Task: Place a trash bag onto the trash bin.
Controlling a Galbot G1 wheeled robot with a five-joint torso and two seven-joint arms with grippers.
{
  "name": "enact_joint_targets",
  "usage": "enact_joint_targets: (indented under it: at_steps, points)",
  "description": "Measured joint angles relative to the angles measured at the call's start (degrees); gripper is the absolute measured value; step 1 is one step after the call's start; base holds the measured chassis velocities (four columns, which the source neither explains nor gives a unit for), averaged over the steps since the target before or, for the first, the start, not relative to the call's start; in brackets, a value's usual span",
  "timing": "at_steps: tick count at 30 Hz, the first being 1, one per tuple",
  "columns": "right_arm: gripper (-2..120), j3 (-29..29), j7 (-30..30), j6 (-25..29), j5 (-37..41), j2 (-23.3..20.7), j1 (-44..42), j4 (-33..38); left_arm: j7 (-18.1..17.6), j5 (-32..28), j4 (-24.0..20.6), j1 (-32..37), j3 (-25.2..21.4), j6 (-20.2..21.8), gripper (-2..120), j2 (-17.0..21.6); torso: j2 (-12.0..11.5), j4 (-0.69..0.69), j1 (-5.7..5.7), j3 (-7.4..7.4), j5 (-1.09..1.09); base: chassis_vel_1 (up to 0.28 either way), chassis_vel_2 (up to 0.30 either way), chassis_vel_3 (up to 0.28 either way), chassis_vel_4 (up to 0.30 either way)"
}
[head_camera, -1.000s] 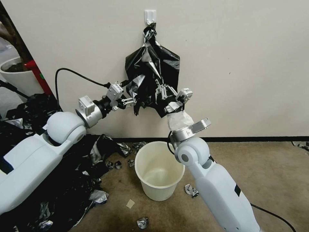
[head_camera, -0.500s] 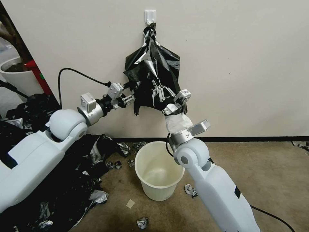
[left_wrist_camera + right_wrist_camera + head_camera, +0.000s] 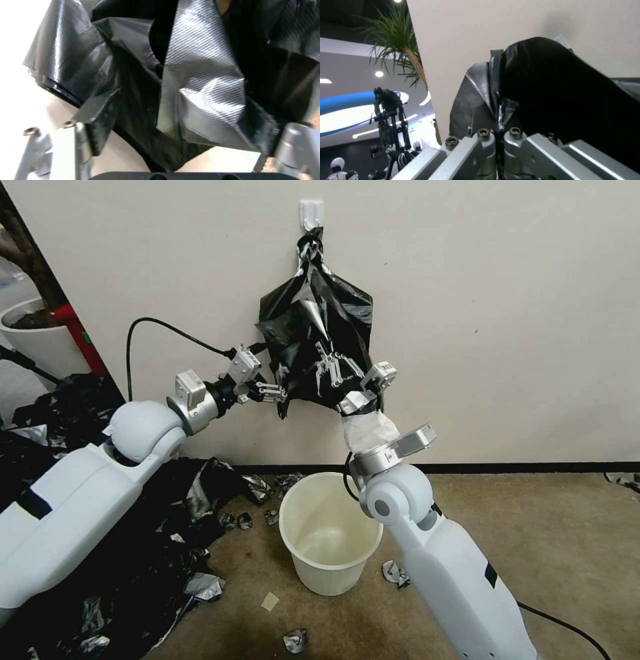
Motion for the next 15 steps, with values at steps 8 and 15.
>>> enact_joint_targets:
  at_steps: [8,15]
  points:
    - [0,0.4,0.5,0.0,0.5,0.2,0.1,0.0,0.2,-0.2,-0.7,1.2,-0.4,1.1,48,0.0,0.0,0.00,0.00,0.00,0.00,0.000,0.000,0.000,0.000]
    - [0,0.8,5.5,0.1,2.1,0.4,-0.6,0.3,-3.8,-2.3,-3.2,6.2,-3.9,3.1,20,-1.7,0.0,0.00,0.00,0.00,0.00,0.000,0.000,0.000,0.000]
